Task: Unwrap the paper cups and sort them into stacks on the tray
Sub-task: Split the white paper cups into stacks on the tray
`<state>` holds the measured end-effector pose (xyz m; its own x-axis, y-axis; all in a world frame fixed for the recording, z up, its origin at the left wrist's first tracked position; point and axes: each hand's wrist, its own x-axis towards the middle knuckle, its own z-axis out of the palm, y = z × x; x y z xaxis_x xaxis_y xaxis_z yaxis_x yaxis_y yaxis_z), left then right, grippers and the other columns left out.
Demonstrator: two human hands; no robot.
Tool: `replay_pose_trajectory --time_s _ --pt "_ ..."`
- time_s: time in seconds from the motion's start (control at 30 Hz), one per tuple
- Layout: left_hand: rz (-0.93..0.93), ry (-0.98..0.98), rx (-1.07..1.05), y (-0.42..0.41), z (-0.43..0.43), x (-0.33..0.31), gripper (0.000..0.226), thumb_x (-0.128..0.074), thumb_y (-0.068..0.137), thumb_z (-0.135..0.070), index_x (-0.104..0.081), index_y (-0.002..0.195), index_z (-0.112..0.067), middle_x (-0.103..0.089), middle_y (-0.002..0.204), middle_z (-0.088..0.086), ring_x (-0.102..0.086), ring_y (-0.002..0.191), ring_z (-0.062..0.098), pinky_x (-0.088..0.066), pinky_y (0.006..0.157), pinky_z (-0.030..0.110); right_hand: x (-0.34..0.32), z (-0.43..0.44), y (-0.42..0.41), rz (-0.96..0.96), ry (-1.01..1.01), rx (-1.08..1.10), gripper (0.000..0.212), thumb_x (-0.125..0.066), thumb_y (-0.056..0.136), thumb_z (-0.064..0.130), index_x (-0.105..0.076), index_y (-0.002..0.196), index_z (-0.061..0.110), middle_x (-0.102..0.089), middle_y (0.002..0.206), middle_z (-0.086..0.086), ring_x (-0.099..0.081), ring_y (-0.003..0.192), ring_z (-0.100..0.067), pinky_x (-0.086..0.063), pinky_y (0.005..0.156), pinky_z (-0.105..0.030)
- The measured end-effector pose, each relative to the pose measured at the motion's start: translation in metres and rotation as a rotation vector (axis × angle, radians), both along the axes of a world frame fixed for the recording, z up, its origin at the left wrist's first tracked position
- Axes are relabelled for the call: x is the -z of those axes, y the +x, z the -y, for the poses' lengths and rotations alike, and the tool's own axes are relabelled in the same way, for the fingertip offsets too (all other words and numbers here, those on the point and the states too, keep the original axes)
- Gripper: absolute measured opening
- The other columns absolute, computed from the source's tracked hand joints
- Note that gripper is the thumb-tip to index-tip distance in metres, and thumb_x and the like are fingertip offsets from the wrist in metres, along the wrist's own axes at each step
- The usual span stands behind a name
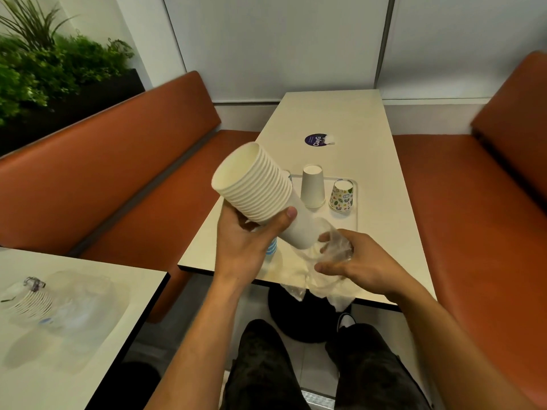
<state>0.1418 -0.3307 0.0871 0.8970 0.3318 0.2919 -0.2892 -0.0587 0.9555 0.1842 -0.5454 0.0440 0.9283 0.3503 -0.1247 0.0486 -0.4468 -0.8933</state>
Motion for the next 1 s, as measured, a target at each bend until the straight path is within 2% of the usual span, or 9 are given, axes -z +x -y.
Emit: replay_pose_trajectory --time_s 0.07,0.13,0.3,0.47,0.63,0.8,0.9,1.0 --pt "0.011 -0.003 -0.043 0.002 -0.003 -0.007 0.080 -0.096 0.068 -0.030 -0.056 0.136 -0.014 -0.070 0.128 0.000 -0.068 0.118 0.014 -0.059 0.089 0.027 0.007 0.010 -0.001 -0.042 0.067 0.064 0.034 -0.084 0.084 0.017 -0.070 0.114 0.025 -0.076 0.104 0.003 -0.073 0.089 -0.018 -0.057 0.064 -0.027" --pt "0.018 0.017 -0.046 0.004 -0.004 -0.011 0.077 -0.093 0.068 -0.028 -0.055 0.134 -0.018 -0.070 0.127 -0.004 -0.068 0.116 0.009 -0.059 0.087 0.025 0.016 0.022 0.000 -0.041 0.119 0.131 0.028 -0.080 0.087 0.015 -0.072 0.111 0.026 -0.077 0.104 0.000 -0.074 0.083 -0.015 -0.055 0.059 -0.025" --pt "-0.060 0.091 0.018 0.016 0.004 0.013 0.079 -0.094 0.072 -0.015 -0.052 0.139 -0.017 -0.070 0.127 -0.006 -0.068 0.117 0.009 -0.059 0.094 0.034 0.028 0.042 0.005 -0.058 0.302 0.305 0.030 -0.069 0.091 0.000 -0.074 0.110 0.022 -0.077 0.102 -0.010 -0.070 0.080 -0.018 -0.050 0.058 -0.027" --pt "-0.175 0.178 0.015 0.030 0.021 0.052 0.088 -0.097 0.067 -0.022 -0.048 0.139 -0.027 -0.066 0.129 -0.017 -0.064 0.112 -0.005 -0.055 0.087 0.020 0.031 0.052 0.009 -0.042 0.391 0.391 0.031 -0.064 0.093 -0.002 -0.073 0.110 0.022 -0.074 0.099 -0.010 -0.067 0.082 -0.018 -0.047 0.061 -0.030" --pt "-0.275 0.229 -0.037 0.050 0.035 0.081 0.090 -0.096 0.069 -0.024 -0.043 0.142 -0.022 -0.060 0.132 -0.014 -0.060 0.121 0.012 -0.051 0.097 0.032 0.031 0.053 0.010 -0.042 0.426 0.392 0.029 -0.067 0.094 0.000 -0.073 0.111 0.022 -0.075 0.098 -0.005 -0.066 0.077 -0.014 -0.048 0.061 -0.029" --pt "-0.315 0.292 -0.066 0.068 0.045 0.103 0.089 -0.093 0.073 -0.026 -0.040 0.144 -0.020 -0.058 0.137 -0.007 -0.057 0.123 0.018 -0.046 0.097 0.030 0.035 0.057 0.011 -0.058 0.430 0.376 0.028 -0.068 0.094 0.001 -0.073 0.114 0.020 -0.074 0.093 -0.005 -0.066 0.076 -0.012 -0.048 0.058 -0.025" --pt "-0.328 0.311 -0.079 0.077 0.048 0.109 0.090 -0.092 0.074 -0.028 -0.038 0.146 -0.021 -0.055 0.132 -0.011 -0.056 0.122 0.017 -0.045 0.096 0.029 0.037 0.058 0.012 -0.063 0.426 0.371 0.027 -0.068 0.094 0.002 -0.073 0.114 0.020 -0.074 0.095 -0.005 -0.066 0.077 -0.014 -0.048 0.058 -0.025" --pt "-0.342 0.335 -0.083 0.086 0.050 0.112 0.094 -0.091 0.074 -0.029 -0.035 0.149 -0.020 -0.055 0.135 -0.009 -0.055 0.125 0.019 -0.048 0.101 0.036 0.039 0.058 0.013 -0.069 0.419 0.355 0.027 -0.067 0.094 0.003 -0.073 0.113 0.021 -0.074 0.097 -0.007 -0.066 0.080 -0.016 -0.047 0.060 -0.027"
